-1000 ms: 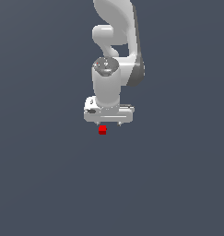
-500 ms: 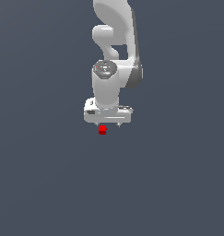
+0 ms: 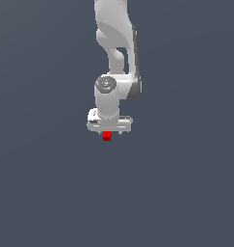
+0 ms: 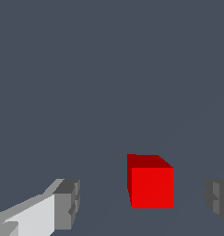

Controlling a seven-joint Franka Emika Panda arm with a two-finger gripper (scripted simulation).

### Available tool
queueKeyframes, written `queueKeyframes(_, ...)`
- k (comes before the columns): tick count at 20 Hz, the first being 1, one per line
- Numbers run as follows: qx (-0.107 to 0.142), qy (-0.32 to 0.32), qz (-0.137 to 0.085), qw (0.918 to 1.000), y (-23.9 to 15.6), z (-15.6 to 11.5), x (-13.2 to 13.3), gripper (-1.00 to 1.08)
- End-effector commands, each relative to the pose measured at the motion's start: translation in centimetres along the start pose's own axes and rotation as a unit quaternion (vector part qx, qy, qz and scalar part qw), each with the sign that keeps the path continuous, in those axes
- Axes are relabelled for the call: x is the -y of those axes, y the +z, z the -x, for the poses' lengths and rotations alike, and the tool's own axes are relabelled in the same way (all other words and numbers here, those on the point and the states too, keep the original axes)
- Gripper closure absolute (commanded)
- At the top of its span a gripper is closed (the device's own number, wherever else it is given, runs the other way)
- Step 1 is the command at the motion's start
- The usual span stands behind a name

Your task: Pick up the red cube and move it to a goal position.

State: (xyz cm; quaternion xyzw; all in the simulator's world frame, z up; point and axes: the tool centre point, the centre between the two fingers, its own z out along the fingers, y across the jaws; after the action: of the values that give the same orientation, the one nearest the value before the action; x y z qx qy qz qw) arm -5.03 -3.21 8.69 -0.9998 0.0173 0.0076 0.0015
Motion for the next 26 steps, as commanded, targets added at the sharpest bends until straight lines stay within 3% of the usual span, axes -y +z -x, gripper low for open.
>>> queueKeyframes(1, -0.002, 0.000, 0.001, 1.0000, 1.8, 0.7, -0.6, -0.92)
queueKeyframes(15, -0.008, 0.002, 0.002, 1.0000, 6.7, 2.2, -2.0, -0.92)
queueKeyframes(16, -0.008, 0.002, 0.002, 1.0000, 6.7, 2.2, -2.0, 1.08)
queueKeyframes(26, -0.008, 0.002, 0.002, 1.0000, 6.6, 2.3, -2.0, 1.08)
